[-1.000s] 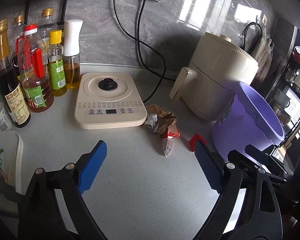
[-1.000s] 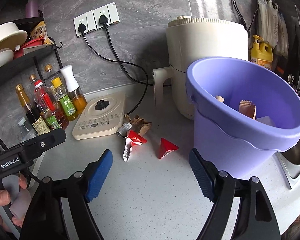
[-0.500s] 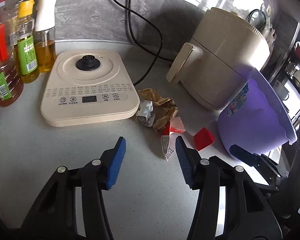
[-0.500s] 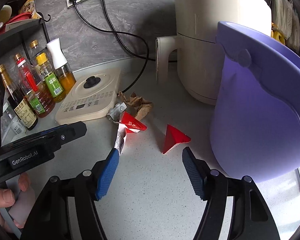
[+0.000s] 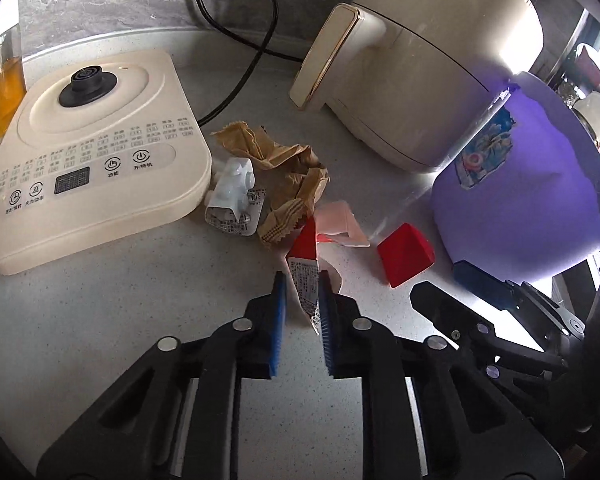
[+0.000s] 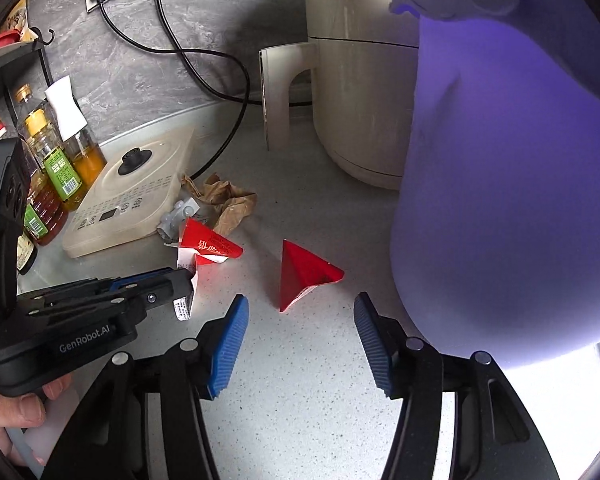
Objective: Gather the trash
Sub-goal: 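Grasp a red-and-white paper with the left gripper while the right gripper grasps the red cone, then carry the red papers to the lavender bucket and release both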
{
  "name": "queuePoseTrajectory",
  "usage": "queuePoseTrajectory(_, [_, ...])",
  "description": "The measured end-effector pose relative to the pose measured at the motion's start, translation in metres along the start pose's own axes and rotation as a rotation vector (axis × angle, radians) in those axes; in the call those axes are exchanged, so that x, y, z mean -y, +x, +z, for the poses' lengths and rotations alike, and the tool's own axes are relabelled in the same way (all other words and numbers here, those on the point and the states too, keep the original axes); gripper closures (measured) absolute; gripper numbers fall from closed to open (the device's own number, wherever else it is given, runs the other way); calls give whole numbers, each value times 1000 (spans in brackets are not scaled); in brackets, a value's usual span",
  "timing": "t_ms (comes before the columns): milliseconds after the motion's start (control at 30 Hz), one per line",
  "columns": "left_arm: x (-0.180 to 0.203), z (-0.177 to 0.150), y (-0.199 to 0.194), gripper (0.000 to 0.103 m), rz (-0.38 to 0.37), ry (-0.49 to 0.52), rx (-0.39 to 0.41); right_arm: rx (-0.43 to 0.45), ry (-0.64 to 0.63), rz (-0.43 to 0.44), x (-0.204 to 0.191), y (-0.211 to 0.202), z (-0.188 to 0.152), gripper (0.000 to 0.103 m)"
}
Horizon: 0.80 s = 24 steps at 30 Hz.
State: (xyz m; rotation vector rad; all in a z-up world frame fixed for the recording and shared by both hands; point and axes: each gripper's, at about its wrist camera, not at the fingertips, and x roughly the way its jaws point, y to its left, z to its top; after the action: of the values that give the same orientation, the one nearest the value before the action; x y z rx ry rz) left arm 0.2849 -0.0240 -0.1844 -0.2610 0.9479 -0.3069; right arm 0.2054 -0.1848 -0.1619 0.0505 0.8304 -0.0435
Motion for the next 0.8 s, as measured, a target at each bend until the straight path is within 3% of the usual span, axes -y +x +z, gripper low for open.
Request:
queuePoseTrajectory(67, [1, -2, -1, 101, 12, 7, -1, -3, -6, 0, -3, 3, 0, 52])
queuePoseTrajectory(367, [-20, -14, -37, 101, 66, -31, 54, -3, -22, -10, -11, 17, 8, 62])
queuePoseTrajectory(467, [-31, -19, -50, 101, 86, -60, 73, -18, -38, -11, -14, 22, 8, 76])
queuePoseTrajectory(533, [-35, -23, -56, 101, 101, -74, 84, -16, -61, -2, -16, 22, 7, 99])
queuePoseTrajectory(800, [-30, -23, -107, 101, 130, -122, 193, 122, -176, 198, -45, -38, 15, 100])
